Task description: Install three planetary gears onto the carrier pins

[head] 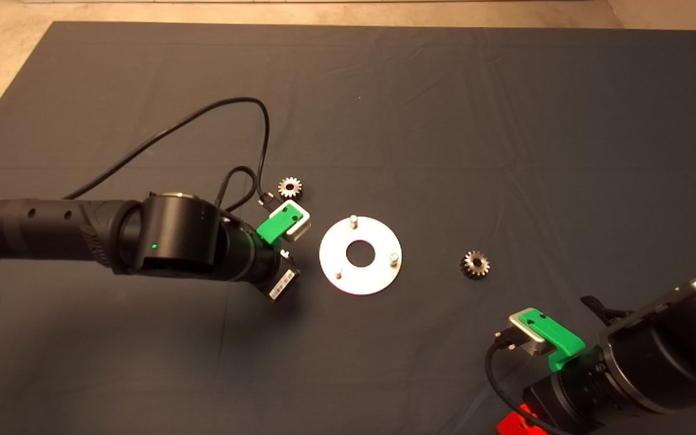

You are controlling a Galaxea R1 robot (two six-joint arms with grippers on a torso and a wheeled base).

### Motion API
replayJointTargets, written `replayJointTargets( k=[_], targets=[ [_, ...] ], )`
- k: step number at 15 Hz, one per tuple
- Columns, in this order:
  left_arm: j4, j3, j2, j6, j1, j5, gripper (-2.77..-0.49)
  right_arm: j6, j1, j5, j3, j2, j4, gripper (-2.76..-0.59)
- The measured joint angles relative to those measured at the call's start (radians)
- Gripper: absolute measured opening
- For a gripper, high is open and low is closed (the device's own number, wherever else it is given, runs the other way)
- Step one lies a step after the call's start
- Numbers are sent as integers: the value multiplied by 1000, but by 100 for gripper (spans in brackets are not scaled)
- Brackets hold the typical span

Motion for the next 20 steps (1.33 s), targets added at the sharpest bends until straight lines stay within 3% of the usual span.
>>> replayJointTargets(
  k=[3,5,11,13,15,20],
  targets=[
    [0,23,0,-24,-6,61,-239,0,0,0,0,0,0,-61],
    [0,49,9,-49,-11,86,-239,0,0,0,0,0,0,-61],
    [1,57,119,-94,-24,90,-240,0,0,0,0,0,0,-61],
    [11,56,134,-117,-24,91,-240,0,0,0,0,0,0,-61],
    [44,50,159,-135,-24,114,-240,0,0,0,0,0,0,-61],
    [53,25,189,-146,-24,117,-240,0,0,0,0,0,0,-61]
  ],
)
